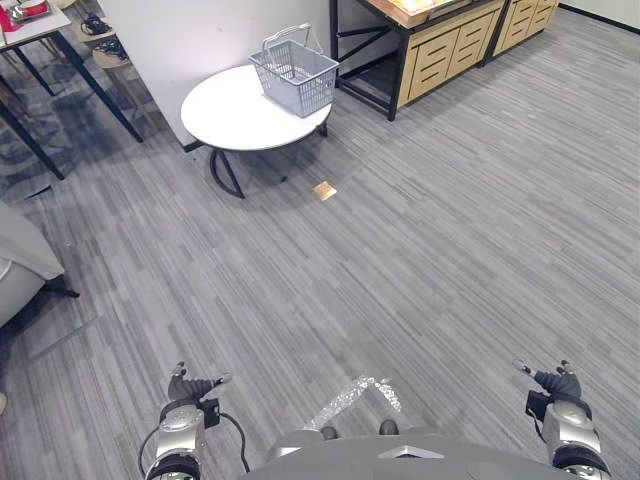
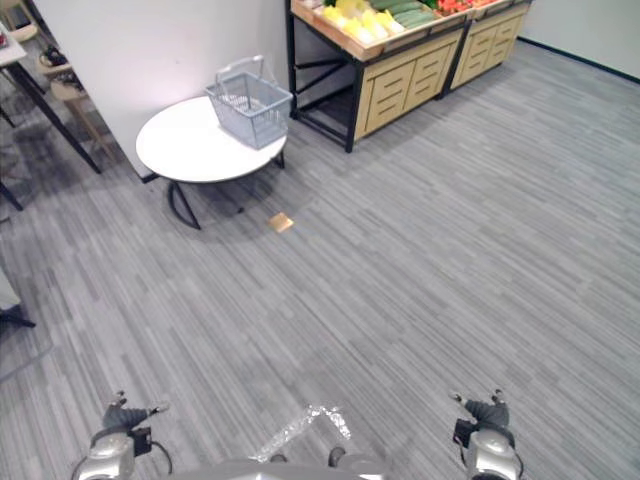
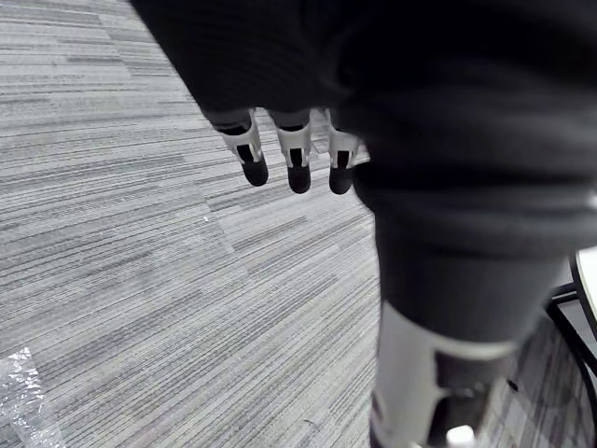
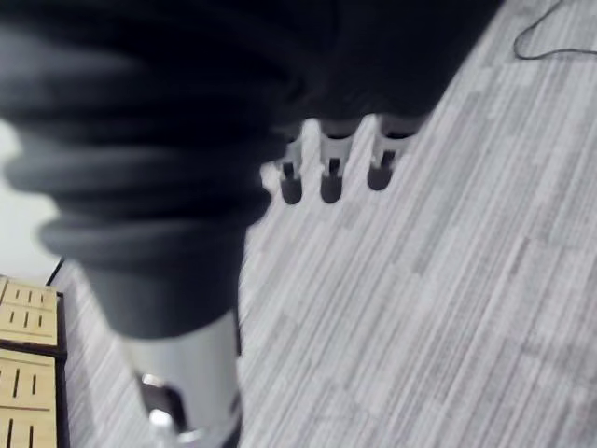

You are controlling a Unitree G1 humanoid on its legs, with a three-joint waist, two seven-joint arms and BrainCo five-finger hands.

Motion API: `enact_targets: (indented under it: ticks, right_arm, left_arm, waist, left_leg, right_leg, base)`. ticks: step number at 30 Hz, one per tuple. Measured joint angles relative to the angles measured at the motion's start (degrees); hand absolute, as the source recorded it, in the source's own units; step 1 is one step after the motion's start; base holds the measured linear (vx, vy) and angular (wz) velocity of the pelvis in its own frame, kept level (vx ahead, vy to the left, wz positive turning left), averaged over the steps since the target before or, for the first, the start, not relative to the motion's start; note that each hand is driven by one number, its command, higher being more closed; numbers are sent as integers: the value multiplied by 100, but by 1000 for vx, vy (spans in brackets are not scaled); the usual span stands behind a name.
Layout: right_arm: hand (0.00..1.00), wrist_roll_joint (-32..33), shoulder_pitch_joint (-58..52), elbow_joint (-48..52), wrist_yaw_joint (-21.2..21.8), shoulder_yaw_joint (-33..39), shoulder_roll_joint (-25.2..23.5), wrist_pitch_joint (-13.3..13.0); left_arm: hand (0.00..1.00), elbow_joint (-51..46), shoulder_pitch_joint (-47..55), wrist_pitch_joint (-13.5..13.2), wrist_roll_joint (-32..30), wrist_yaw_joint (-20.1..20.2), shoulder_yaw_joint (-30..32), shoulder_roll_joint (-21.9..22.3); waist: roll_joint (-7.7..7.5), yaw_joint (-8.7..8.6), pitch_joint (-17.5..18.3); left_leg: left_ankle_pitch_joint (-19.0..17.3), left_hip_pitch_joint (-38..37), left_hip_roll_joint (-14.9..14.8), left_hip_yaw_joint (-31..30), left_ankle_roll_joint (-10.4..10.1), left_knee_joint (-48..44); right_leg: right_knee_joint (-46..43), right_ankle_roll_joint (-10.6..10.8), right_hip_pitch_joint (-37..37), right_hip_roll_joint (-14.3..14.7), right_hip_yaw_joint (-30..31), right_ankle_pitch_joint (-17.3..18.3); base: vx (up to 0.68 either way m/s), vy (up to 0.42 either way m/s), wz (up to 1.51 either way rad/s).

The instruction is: Pick vegetable in the basket

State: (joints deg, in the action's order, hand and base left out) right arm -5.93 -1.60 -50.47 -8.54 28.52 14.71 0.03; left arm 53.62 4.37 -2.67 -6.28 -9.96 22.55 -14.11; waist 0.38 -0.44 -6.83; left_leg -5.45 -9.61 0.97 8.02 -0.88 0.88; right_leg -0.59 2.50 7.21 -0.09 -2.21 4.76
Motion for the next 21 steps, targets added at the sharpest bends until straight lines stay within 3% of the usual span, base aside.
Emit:
enact_targets:
  ticks: [21]
  right_arm:
    - [0, -222, -154, 68, -12, -221, -8, -2]
  left_arm:
    - [0, 6, 135, -6, 9, 8, -13, 7]
  waist:
    - [102, -35, -5]
  left_leg:
    - [-8, -27, -41, 84, -6, 11]
  right_leg:
    - [-1, -2, 23, 24, -35, 23]
  base:
    - [-17, -10, 0]
